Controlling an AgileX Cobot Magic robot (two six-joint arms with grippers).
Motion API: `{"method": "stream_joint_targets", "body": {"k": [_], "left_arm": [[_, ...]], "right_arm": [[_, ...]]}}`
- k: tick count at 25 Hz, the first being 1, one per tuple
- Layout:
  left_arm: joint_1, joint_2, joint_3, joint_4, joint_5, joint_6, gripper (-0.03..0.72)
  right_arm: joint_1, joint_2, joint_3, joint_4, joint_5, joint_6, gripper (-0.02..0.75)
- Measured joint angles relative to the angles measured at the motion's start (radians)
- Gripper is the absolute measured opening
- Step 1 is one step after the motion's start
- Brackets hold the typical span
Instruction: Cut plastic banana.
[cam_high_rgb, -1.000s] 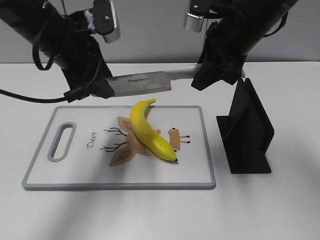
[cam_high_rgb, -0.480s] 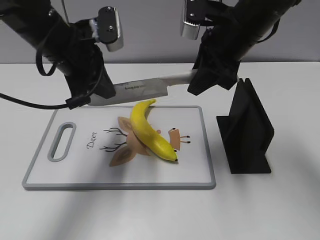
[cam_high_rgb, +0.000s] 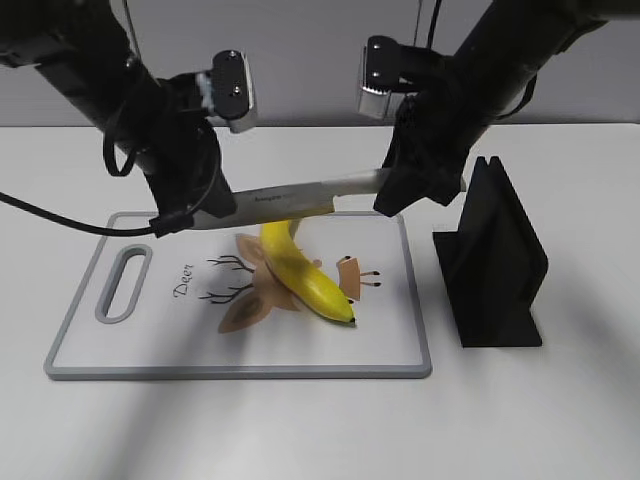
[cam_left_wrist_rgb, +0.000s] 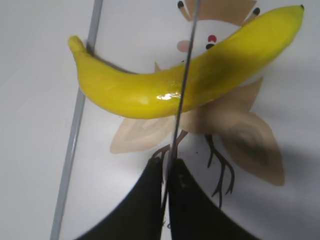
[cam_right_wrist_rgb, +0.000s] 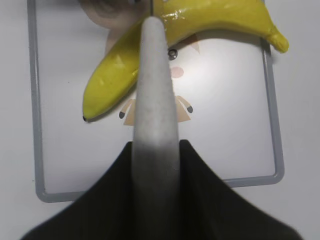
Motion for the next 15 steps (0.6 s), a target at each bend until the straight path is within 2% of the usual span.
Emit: {"method": "stream_joint_targets", "body": {"k": [6, 15], "left_arm": [[0.001, 0.116, -0.001, -0.022, -0.045, 0.000, 0.009], [0.001, 0.130, -0.019, -0.040, -0.055, 0.000, 0.009]], "right_arm": [[0.000, 0.119, -0.001, -0.026, -0.049, -0.008, 0.188], [-0.010, 0.156, -0.016, -0.053, -0.071, -0.008, 0.197]]}}
